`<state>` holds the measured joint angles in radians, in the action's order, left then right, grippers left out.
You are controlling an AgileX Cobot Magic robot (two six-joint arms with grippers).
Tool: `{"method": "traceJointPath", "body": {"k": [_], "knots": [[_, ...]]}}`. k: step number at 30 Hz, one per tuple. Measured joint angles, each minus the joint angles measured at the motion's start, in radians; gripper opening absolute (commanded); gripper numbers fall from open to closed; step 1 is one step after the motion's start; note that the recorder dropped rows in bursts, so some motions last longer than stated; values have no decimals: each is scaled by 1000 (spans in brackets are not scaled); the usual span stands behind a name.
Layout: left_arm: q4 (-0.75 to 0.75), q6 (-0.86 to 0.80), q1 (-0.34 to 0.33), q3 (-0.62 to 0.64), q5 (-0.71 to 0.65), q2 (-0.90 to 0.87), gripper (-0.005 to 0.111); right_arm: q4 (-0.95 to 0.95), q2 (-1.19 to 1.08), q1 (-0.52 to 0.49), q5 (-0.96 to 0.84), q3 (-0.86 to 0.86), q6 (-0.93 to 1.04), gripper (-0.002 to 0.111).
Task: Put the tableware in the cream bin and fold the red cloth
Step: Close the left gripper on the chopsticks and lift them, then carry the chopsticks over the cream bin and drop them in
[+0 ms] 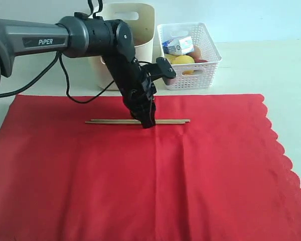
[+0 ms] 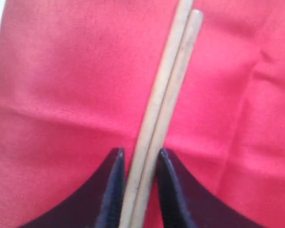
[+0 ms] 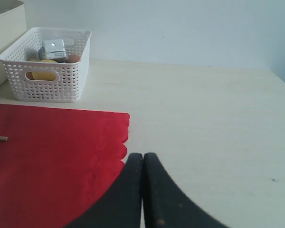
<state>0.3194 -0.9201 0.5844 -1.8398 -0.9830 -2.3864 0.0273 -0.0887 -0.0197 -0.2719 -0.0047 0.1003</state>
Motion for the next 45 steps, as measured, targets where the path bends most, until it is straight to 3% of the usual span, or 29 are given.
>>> {"method": "traceJointPath", "body": {"k": [2,4,5,17,45], "knots": [[-15,14,-2,0,-3,0,20,0,0,0,0,0,0,0],[-20,20,-2,0,3,0,3,0,0,0,0,0,0,0],[-26,20,-2,0,15,0,0,0,0,0,0,0,0,0],[-74,31,-4,-49,78,1,0,0,0,0,0,0,0,0],[-8,132,-4,-51,-3,322,0,0,0,0,0,0,0,0]]}}
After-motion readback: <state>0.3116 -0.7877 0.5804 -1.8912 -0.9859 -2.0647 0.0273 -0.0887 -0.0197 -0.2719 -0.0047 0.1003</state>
